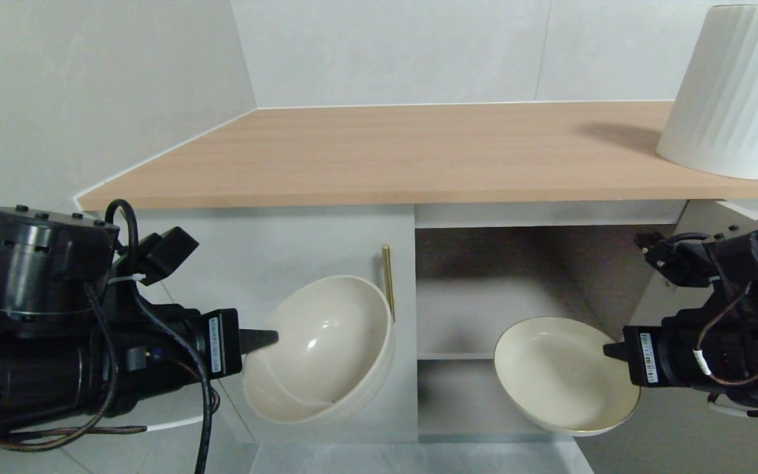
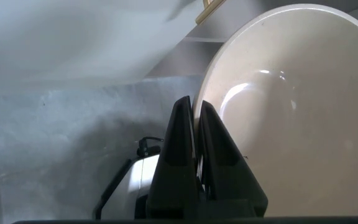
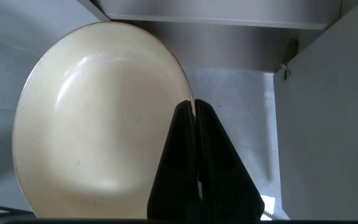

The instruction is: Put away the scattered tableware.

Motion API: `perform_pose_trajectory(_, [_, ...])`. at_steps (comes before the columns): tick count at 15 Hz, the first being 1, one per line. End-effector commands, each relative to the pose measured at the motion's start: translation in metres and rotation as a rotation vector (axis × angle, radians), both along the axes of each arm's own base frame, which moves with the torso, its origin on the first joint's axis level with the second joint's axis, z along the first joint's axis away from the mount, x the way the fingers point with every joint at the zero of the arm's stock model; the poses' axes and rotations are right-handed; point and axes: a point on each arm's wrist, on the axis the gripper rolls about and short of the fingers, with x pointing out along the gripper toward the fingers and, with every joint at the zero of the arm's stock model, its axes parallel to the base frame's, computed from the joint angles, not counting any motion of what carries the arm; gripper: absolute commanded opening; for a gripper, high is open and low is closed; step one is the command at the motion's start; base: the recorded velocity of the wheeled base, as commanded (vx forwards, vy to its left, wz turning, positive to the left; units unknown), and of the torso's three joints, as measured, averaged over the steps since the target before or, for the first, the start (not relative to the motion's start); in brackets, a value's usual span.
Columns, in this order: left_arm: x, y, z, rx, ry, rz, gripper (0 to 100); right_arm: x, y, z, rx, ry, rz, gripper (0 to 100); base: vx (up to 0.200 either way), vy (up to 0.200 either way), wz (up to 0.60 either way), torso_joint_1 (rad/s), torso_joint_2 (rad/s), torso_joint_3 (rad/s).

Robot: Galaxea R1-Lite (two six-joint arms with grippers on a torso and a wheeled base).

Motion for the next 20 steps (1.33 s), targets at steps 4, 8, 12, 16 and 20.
perform_pose_trajectory(4, [0.001,-0.002,-0.002,0.004,0.01,-0.004,0,0.013,0.007,-0.013,-0.026,0.047,0.0,0,0.0,0.0,0.0,0.0,0.0,0.0])
perform_pose_trajectory(8, [-0.001,-0.004,-0.003,0.007,0.012,-0.015,0,0.056,0.032,-0.059,-0.053,0.095,-0.001,0,0.0,0.0,0.0,0.0,0.0,0.0])
perform_pose_trajectory(12, [-0.005,-0.004,-0.001,0.004,0.003,-0.022,0,0.093,0.042,-0.109,-0.074,0.158,-0.039,0,0.0,0.0,0.0,0.0,0.0,0.0])
perform_pose_trajectory(16, [-0.006,-0.004,-0.003,0.007,0.01,-0.026,0,0.126,0.038,-0.145,-0.05,0.125,-0.101,0,0.0,0.0,0.0,0.0,0.0,0.0])
perform_pose_trajectory(20, [-0.009,-0.006,-0.001,0.003,0.002,-0.04,0,0.169,0.041,-0.17,-0.036,0.1,-0.144,0,0.0,0.0,0.0,0.0,0.0,0.0])
